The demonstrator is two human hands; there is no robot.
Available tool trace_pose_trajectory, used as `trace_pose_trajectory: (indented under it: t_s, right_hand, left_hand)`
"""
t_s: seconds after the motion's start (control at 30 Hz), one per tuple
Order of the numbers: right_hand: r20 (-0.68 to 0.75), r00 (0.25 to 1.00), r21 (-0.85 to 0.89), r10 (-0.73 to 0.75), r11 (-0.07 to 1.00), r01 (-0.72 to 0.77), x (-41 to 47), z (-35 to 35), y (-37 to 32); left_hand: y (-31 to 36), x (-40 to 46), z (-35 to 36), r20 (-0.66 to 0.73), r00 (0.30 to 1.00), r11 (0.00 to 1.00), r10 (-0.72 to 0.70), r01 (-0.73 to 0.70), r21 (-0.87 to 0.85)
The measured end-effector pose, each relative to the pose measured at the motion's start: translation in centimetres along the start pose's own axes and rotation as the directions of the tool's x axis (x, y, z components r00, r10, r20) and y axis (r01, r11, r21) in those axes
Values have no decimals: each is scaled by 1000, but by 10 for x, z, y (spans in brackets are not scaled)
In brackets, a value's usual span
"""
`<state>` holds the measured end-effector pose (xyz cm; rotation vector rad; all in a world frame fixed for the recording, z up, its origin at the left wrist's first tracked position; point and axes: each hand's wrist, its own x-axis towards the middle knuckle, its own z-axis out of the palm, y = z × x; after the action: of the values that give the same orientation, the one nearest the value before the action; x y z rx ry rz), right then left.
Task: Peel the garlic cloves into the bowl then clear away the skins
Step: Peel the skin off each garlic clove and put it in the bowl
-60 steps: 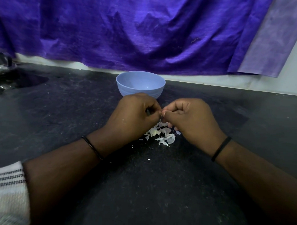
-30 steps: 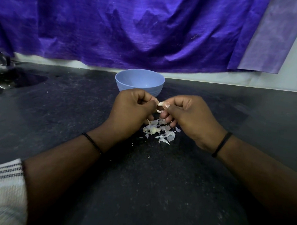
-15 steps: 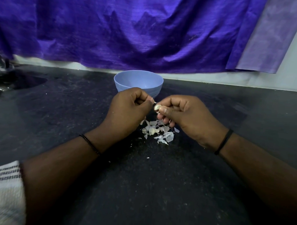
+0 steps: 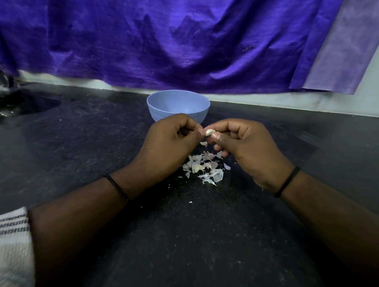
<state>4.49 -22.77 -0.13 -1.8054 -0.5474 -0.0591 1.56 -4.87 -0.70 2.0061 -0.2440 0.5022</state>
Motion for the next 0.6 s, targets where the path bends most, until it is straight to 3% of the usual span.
trace_pose_trajectory:
  t_s: [0.33, 0.6]
  right_hand:
    - [-58, 998, 29, 7, 1000, -5, -1, 4, 1]
    - [-98, 995, 14, 29, 1000, -28, -1, 9, 3]
  left_hand:
    - [3, -2, -2, -27, 995, 981, -91, 85, -175]
    - [5, -3, 2, 36, 993, 966, -114, 119, -228]
